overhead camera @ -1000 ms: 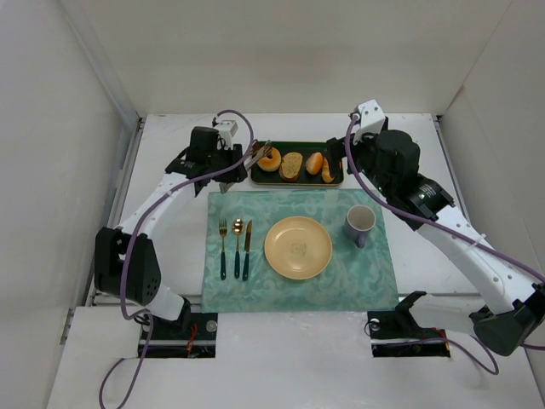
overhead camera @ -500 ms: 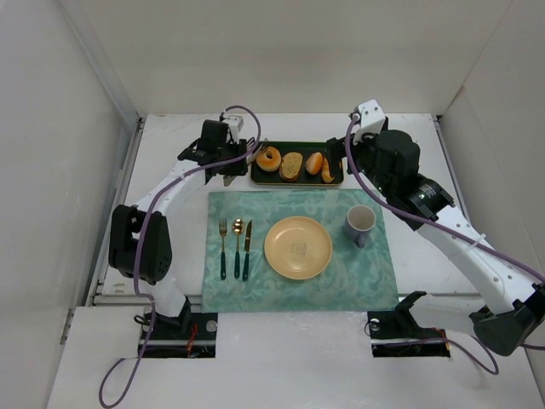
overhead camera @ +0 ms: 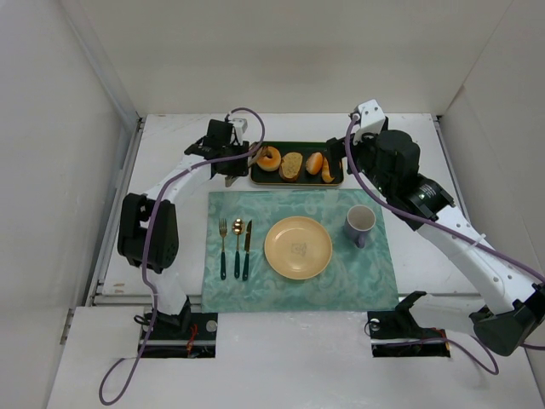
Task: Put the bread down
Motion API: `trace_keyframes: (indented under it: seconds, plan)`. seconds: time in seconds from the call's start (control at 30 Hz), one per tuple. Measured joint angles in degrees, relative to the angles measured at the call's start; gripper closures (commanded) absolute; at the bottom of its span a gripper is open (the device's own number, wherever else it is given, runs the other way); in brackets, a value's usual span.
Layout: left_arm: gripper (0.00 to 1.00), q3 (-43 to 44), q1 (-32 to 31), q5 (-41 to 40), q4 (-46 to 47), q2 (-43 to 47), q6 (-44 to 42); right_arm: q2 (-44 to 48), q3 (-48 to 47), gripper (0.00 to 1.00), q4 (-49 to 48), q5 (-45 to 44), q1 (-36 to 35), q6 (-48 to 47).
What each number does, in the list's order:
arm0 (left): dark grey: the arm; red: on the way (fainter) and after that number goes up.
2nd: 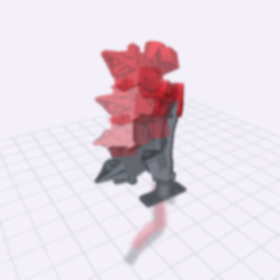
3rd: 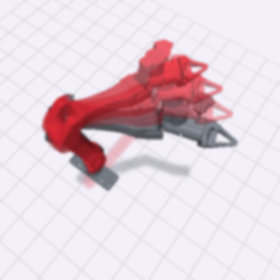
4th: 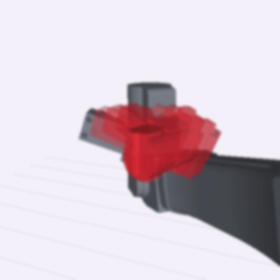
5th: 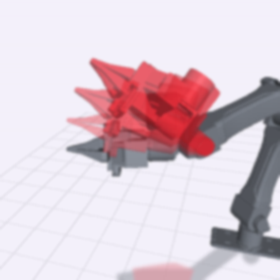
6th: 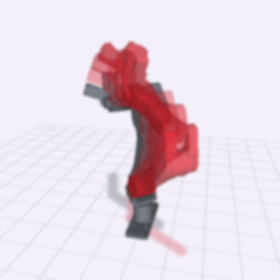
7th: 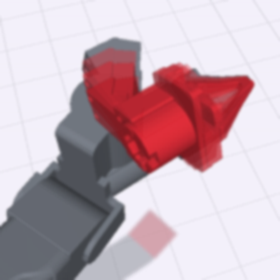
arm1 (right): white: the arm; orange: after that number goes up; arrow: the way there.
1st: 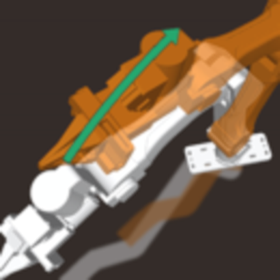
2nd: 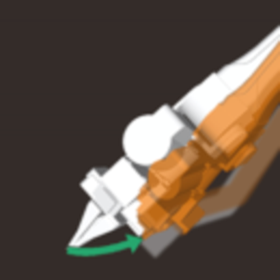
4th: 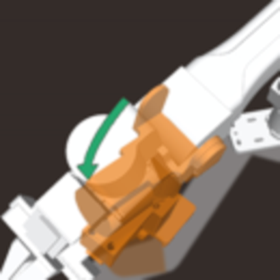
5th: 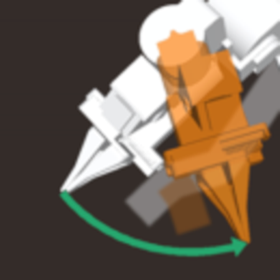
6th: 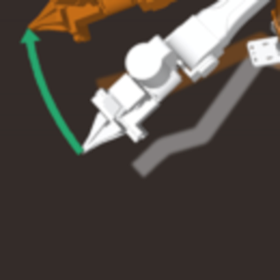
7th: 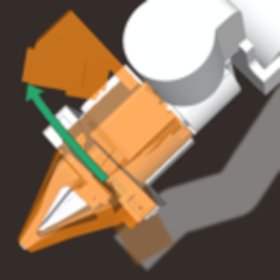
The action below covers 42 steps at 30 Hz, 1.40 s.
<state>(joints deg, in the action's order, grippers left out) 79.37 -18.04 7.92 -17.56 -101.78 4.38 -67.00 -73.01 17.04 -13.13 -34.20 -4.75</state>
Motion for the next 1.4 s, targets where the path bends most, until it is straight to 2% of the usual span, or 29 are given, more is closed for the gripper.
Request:
trace_keyframes:
  seconds: [0.03, 0.13, 0.27, 0.37, 0.63, 0.93, 1.1, 1.27, 1.4]
  plan:
    - [0.70, 0.1, 0.0, 0.1, -0.1, -0.1, -0.1, 0.0, 0.0, 0.00, 0.0, 0.0, 0.0, 0.0]
    - [0.74, 0.2, 0.0, 0.2, -0.3, -0.1, -0.5, 0.0, 0.0, 0.00, 0.0, 0.0, 0.0, 0.0]
    - [0.89, 0.2, 0.0, 0.5, -0.7, -0.1, -0.9, 0.0, 0.0, 0.00, 0.0, -0.2, 0.0, 0.0]
    - [0.92, 0.2, 0.0, 0.5, -0.8, -0.1, -1.0, 0.0, 0.0, 0.00, 0.0, -0.3, 0.0, 0.0]
    - [0.95, 0.2, -0.2, 0.3, -1.7, 2.3, -0.9, 0.0, 0.0, 0.00, -0.2, -0.7, 0.0, -0.1]
    - [0.95, 0.1, -2.5, 0.4, -3.9, 16.5, -0.5, 0.0, 0.7, 0.00, -1.2, -2.6, 0.0, -0.4]
    - [0.95, -2.1, -7.5, 0.8, -6.3, 25.9, 0.3, 0.0, 0.7, 0.00, -1.2, -3.5, 0.0, -0.5]
    - [0.95, -8.8, -15.2, 0.4, -9.8, 35.4, 2.8, 0.0, 0.7, 0.00, -1.2, -4.2, 0.1, -0.5]
    - [0.95, -13.9, -21.8, -1.0, -13.7, 39.5, 6.3, 0.0, 0.7, 0.00, -1.2, -5.0, 0.1, -0.5]
